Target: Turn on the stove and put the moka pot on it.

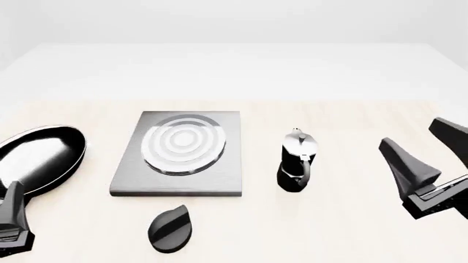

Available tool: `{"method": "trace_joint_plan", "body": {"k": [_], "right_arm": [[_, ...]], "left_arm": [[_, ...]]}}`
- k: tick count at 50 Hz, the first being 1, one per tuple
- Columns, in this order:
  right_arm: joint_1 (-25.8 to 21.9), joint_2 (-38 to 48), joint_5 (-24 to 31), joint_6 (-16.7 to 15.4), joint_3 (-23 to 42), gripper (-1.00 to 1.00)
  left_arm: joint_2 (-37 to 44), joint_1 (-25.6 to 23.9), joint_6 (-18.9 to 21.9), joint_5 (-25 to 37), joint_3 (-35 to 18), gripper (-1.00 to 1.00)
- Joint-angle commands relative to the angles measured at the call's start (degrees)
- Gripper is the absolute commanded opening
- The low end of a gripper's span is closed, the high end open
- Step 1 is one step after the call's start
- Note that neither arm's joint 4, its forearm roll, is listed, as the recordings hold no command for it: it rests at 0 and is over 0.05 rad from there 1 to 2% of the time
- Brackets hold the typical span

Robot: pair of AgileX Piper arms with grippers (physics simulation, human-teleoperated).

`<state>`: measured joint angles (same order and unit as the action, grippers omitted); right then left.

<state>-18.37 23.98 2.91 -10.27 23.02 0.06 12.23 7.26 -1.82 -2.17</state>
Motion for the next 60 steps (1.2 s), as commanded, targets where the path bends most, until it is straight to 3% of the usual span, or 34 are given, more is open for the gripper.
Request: {"method": "trace_joint_plan", "body": {"k": [1,23,33,60], "right_arm": [[-1.3,11.2,-2.7,0.9,3.0,1.00],[-0.1,21.7,-8.7,6.2,1.1,1.00],[-2.3,24.4,-10.7,8.2,0.3,1.00],[-2.6,36.8,-19.3,10.1,0.5,1.00]], "left_arm": [[-0.1,-0.9,0.7,-0.3,1.1,1.00],[-0.1,-4.5,0.3,-0.6,1.7,1.00],[-0.1,-4.9,-0.1,-0.4,2.1,1.00],[-0.1,-5.7,-0.5,0.1,2.1,1.00]]}}
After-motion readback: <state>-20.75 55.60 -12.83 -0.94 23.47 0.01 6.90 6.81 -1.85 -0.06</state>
